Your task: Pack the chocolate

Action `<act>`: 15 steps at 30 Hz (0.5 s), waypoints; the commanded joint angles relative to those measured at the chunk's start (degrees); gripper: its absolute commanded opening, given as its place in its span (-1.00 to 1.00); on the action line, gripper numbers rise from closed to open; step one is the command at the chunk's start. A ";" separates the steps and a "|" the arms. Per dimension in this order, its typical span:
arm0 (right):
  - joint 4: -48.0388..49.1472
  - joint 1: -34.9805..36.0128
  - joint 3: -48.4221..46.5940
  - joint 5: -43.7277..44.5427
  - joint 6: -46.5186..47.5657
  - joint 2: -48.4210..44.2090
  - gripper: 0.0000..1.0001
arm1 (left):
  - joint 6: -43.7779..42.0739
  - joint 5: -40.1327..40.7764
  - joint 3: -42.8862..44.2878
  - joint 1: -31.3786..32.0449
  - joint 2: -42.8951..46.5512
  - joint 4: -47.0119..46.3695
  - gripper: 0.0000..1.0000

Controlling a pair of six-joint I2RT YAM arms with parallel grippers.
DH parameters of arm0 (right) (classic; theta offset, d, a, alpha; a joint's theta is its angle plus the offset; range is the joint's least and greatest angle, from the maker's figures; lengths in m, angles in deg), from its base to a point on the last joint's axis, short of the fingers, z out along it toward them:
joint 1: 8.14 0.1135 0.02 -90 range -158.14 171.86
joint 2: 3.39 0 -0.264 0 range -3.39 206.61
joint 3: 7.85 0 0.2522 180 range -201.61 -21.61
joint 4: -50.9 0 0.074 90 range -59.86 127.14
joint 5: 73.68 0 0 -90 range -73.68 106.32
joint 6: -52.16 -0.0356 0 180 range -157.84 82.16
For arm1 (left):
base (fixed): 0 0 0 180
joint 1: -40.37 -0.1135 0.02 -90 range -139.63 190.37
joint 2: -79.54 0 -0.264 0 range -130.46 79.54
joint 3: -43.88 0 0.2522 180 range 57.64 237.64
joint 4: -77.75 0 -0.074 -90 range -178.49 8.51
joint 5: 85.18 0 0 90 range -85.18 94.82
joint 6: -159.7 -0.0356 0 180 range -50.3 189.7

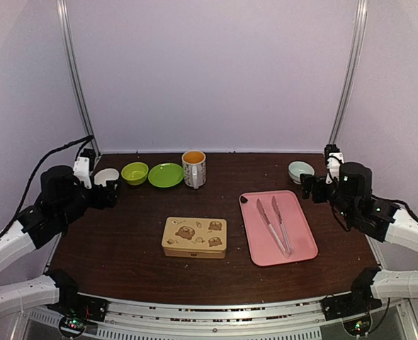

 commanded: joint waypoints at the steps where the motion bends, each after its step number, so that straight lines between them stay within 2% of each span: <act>1: 2.46 -10.93 -0.06 -0.27 -0.45 0.92 1.00 | 3.01 -0.67 2.91 -9.11 -4.15 -1.83 0.96; 4: 9.55 -17.38 4.28 -3.18 1.18 0.53 1.00 | 4.00 -3.75 1.40 -14.89 -7.26 -5.24 0.96; 8: 20.41 -24.83 11.30 -9.67 2.08 -2.84 0.96 | -0.94 -0.71 -0.55 -15.40 -10.87 -10.95 0.96; 12: 39.82 -27.53 22.11 -14.59 8.39 -4.08 0.86 | -3.95 2.59 -0.39 -16.25 -14.51 -13.56 0.96; 15: 45.91 -28.35 24.95 -15.49 8.31 -1.04 0.85 | -6.90 6.94 -2.53 -16.71 -15.87 -19.53 0.96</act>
